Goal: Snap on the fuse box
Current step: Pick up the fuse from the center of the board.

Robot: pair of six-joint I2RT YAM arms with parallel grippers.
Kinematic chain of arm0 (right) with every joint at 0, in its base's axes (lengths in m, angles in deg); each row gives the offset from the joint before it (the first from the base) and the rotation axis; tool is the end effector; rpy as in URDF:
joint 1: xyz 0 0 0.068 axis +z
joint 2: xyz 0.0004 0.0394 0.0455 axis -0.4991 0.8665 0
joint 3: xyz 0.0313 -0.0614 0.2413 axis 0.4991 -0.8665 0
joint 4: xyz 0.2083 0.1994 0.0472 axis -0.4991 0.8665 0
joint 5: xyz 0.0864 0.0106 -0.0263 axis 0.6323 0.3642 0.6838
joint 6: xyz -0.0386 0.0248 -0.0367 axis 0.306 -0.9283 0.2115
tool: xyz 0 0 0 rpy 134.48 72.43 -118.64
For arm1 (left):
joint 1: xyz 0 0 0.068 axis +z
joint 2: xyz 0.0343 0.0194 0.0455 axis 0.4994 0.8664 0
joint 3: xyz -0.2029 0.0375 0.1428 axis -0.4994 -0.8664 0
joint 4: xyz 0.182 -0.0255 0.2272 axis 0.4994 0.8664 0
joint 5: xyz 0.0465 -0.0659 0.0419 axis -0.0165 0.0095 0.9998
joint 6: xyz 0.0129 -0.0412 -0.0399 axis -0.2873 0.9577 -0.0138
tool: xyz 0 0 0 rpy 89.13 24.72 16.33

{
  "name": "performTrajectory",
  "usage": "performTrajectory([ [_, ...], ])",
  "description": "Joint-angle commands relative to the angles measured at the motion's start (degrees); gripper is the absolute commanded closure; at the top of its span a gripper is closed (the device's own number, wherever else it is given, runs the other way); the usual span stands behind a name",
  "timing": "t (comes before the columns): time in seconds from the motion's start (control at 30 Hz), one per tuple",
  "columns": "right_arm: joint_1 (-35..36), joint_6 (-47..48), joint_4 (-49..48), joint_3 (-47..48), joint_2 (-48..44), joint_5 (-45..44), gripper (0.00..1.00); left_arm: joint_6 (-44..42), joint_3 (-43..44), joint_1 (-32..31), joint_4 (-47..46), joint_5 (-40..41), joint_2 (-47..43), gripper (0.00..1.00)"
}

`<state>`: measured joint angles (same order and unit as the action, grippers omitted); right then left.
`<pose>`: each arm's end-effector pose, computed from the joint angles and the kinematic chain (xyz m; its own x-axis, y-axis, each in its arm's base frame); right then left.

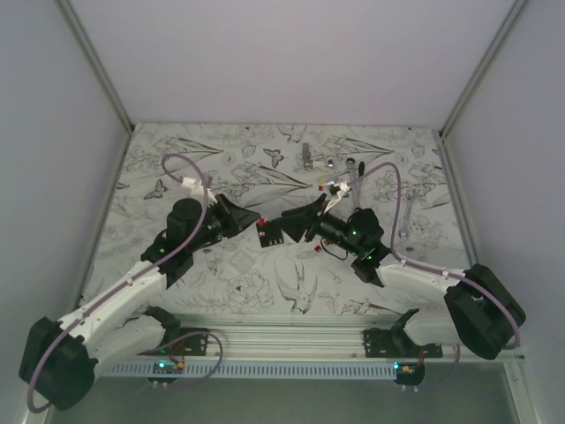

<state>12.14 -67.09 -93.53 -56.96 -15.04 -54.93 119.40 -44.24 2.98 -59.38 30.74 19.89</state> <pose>0.2197 0.2163 0.2032 -0.4372 0.3248 -0.8387 -0.7522 0.3790 0.5390 0.2452 -0.1352 0.2524 -0.5534 -0.6139 -0.5629 0.3199 0.4673 -0.8242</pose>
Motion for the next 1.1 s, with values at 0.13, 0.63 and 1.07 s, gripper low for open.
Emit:
performTrajectory([
  [0.13,-0.25,-20.82,-16.21,2.13,3.55,3.24,0.50,4.57,-1.48,-4.70,-6.60,10.12,-9.27,1.00],
  [0.63,1.18,-25.83,-19.25,3.99,6.22,3.33,0.56,8.39,-0.53,-7.90,-10.29,10.29,-9.83,1.00],
  [1.07,2.49,-26.58,-21.03,4.93,7.52,3.93,0.67,8.85,-0.60,-9.26,-11.38,11.78,-10.78,1.00],
])
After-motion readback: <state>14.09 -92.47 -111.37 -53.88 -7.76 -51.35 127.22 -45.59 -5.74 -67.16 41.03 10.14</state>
